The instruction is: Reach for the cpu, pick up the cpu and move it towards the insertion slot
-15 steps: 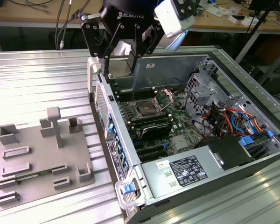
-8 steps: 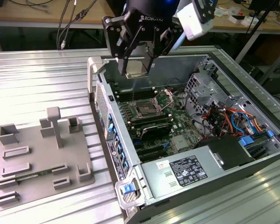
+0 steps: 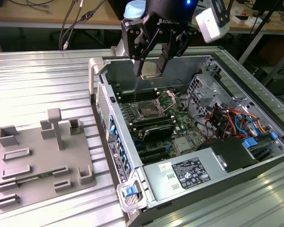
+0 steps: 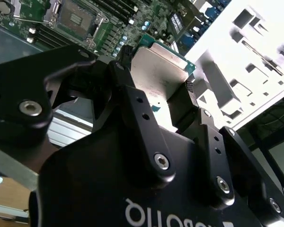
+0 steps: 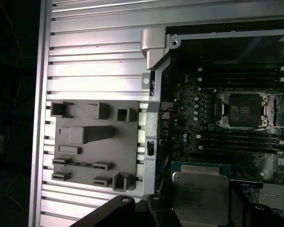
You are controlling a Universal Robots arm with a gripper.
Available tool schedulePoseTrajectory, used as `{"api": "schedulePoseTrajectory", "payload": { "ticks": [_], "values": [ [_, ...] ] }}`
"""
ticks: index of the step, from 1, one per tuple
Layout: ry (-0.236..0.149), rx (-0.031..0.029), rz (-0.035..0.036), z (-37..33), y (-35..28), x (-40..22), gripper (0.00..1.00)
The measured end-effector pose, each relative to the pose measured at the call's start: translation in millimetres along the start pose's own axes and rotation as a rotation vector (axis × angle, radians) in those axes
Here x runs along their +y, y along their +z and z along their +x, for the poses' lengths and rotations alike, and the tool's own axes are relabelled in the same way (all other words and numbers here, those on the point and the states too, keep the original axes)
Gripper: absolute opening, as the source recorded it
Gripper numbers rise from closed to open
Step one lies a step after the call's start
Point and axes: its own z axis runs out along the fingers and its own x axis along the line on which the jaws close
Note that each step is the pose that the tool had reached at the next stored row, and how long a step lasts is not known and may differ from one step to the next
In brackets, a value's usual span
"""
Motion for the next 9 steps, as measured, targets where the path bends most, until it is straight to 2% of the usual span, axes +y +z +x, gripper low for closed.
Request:
{"api": "schedulePoseTrajectory", "payload": {
  "ticks": [6, 9],
  "values": [
    [0.007, -0.0003, -0.0003, -21.3, 6.2, 3.0, 0.55],
    [0.012, -0.0004, -0.0004, -29.7, 9.9, 5.5, 0.55]
  ]
}}
